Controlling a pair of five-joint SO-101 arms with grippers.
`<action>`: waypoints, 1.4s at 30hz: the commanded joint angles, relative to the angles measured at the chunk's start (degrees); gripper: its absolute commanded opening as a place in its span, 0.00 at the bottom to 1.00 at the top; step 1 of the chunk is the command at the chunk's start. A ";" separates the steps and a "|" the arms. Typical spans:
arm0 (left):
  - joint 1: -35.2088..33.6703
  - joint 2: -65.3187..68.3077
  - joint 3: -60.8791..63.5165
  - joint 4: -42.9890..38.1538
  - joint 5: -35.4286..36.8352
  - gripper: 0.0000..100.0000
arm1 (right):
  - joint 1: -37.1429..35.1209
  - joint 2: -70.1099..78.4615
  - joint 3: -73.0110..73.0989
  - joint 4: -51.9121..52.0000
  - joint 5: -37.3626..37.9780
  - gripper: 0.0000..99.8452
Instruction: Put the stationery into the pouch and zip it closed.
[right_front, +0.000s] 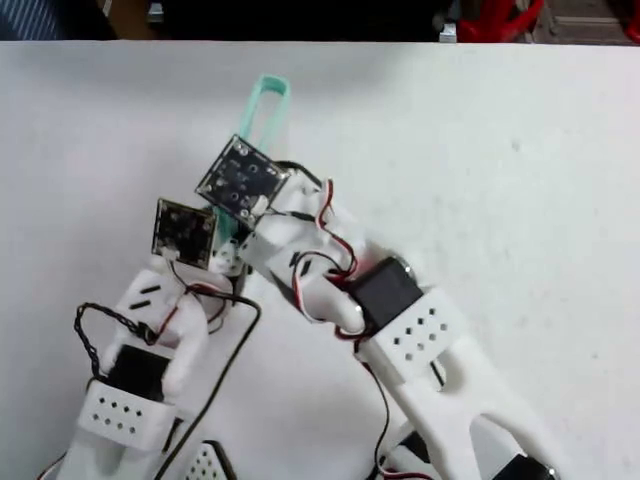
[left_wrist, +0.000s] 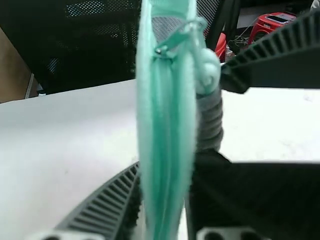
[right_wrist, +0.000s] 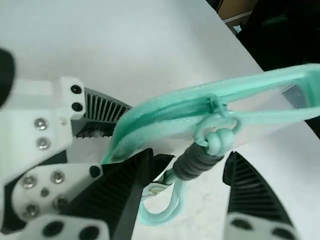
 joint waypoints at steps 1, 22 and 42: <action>-0.13 -0.92 -0.26 -1.14 -0.18 0.12 | 0.31 -1.36 0.70 -6.11 0.26 0.22; -0.40 -0.92 -6.59 6.86 7.65 0.21 | 8.13 -11.65 11.34 -15.60 3.52 0.02; -0.13 -0.92 -5.19 0.97 7.56 0.02 | 7.69 -17.71 10.46 -17.45 3.69 0.02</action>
